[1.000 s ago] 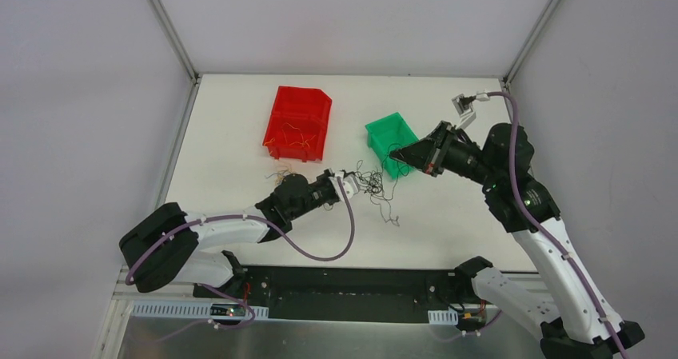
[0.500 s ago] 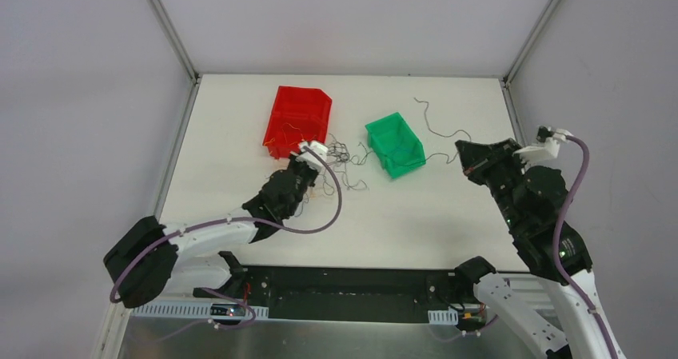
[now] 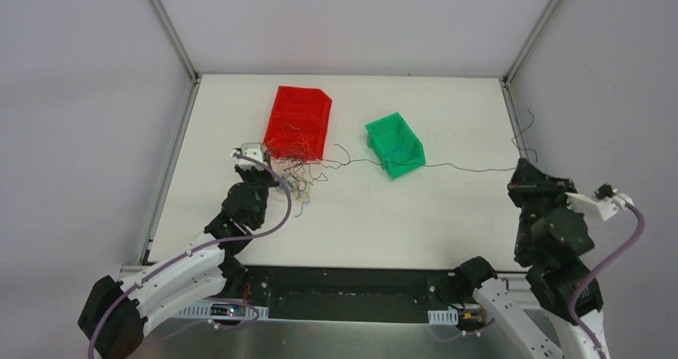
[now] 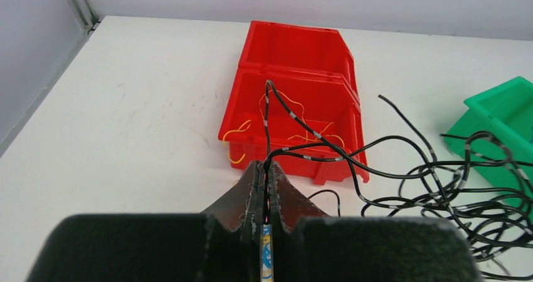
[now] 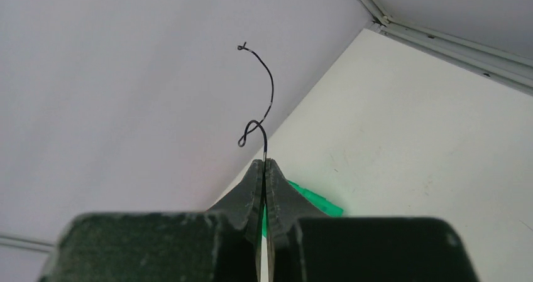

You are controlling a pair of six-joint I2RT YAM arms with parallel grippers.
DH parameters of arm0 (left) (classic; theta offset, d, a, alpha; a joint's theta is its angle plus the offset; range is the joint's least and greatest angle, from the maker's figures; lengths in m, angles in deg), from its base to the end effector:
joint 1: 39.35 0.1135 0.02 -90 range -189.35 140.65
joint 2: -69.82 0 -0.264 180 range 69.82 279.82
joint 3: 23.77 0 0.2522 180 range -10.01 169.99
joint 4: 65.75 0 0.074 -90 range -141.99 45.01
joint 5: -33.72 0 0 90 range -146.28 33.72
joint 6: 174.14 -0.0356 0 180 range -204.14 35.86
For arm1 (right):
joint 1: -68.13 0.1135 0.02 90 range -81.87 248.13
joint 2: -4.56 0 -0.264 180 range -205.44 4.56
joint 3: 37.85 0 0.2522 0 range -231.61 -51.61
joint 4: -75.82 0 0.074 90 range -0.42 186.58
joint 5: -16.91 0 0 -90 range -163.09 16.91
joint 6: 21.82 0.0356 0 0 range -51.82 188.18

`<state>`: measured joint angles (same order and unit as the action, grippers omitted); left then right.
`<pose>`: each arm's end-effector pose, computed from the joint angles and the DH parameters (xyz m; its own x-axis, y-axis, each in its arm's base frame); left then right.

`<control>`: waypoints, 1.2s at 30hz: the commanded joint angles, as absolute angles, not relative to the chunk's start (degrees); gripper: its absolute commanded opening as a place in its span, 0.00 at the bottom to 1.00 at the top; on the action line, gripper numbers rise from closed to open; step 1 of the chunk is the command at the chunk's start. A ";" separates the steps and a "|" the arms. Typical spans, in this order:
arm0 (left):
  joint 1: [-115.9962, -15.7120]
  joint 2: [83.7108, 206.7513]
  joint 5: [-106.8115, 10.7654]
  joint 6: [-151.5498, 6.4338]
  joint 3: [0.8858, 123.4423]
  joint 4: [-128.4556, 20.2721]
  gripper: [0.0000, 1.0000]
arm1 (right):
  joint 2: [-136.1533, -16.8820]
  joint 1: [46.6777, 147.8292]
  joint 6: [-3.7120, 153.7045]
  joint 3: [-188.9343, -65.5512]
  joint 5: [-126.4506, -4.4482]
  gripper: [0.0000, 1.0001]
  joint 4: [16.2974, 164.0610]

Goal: Untangle the cables

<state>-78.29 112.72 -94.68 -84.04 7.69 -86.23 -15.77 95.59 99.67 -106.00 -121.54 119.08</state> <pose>0.1496 -0.0924 0.2592 0.1222 -0.1005 -0.9874 0.0156 0.9949 -0.0993 0.0470 -0.0056 0.3999 0.2462 0.5184 -0.8190 0.2668 0.7761 0.5714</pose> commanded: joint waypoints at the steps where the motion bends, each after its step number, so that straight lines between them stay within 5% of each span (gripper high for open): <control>1: -78.29 110.31 -95.75 -81.25 6.92 -86.76 0.00 | -11.76 95.54 94.36 -103.08 -116.93 0.00 111.29; 6: -78.29 109.31 -81.18 -82.91 8.83 -84.96 0.00 | -27.35 95.61 88.98 -107.76 -84.77 0.00 113.26; 9: -78.33 108.74 -77.68 -83.02 9.92 -83.04 0.00 | -39.65 96.27 87.50 -111.49 -75.30 0.00 118.59; 13: -78.38 109.34 -72.77 -84.80 10.64 -82.25 0.00 | -47.80 102.33 84.99 -112.62 -79.61 0.01 122.06; 17: -78.38 111.33 -67.71 -85.09 12.67 -80.81 0.00 | -51.32 108.71 83.06 -112.08 -88.12 0.18 123.99; 22: -78.38 113.55 -60.94 -86.41 14.77 -79.19 0.00 | -54.70 114.42 79.99 -111.89 -91.46 0.68 122.74; 36: -78.54 108.83 -52.61 -87.54 15.19 -78.44 0.00 | -60.76 125.30 69.48 -101.83 -83.24 0.83 99.60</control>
